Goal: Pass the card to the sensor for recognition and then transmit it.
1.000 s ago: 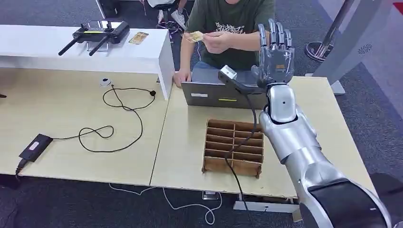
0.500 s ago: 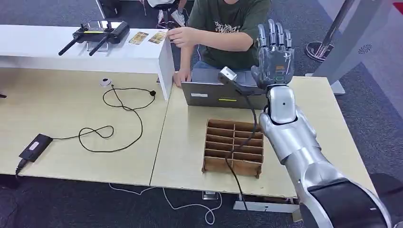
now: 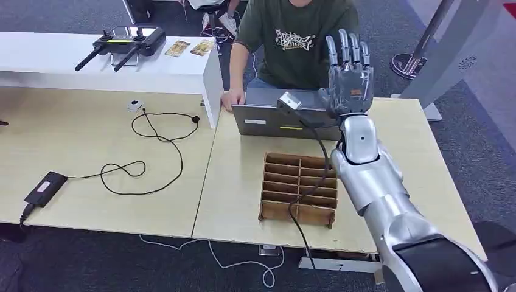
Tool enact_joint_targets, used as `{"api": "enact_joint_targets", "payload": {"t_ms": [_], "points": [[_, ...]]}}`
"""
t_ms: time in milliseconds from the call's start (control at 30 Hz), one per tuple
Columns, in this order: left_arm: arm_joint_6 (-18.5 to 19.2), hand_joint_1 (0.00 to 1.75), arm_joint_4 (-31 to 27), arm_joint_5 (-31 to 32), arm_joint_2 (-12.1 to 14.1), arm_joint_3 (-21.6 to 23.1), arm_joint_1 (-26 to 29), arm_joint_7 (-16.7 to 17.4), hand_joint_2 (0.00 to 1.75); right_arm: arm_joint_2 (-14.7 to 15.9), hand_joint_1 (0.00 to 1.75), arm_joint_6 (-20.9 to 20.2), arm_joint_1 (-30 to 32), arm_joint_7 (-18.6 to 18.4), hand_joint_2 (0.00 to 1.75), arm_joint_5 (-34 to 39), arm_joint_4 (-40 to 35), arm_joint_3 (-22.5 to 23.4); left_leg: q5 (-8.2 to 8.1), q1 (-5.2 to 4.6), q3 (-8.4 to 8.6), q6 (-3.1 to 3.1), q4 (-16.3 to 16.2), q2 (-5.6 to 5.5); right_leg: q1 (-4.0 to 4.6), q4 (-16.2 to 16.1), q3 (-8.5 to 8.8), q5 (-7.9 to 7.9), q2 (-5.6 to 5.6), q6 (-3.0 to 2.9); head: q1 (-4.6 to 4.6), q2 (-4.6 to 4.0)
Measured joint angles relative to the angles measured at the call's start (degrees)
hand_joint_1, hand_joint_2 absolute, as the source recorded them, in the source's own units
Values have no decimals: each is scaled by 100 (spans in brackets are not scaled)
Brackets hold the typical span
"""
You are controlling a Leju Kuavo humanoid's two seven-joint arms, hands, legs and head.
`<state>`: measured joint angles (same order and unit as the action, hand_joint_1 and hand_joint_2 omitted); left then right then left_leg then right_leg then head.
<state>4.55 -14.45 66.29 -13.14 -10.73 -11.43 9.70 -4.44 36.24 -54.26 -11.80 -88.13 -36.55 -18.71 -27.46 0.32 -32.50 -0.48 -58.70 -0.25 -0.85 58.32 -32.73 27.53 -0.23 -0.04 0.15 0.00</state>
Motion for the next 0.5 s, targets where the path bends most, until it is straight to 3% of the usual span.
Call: {"api": "enact_joint_targets", "payload": {"t_ms": [500], "points": [[-22,0,0,-114,48,-2,6,0,0,0,0,-17,153,85,175,-2,-367,59,0,0,-1,0,0,0,0,0,0,0,0,0,0,0]]}}
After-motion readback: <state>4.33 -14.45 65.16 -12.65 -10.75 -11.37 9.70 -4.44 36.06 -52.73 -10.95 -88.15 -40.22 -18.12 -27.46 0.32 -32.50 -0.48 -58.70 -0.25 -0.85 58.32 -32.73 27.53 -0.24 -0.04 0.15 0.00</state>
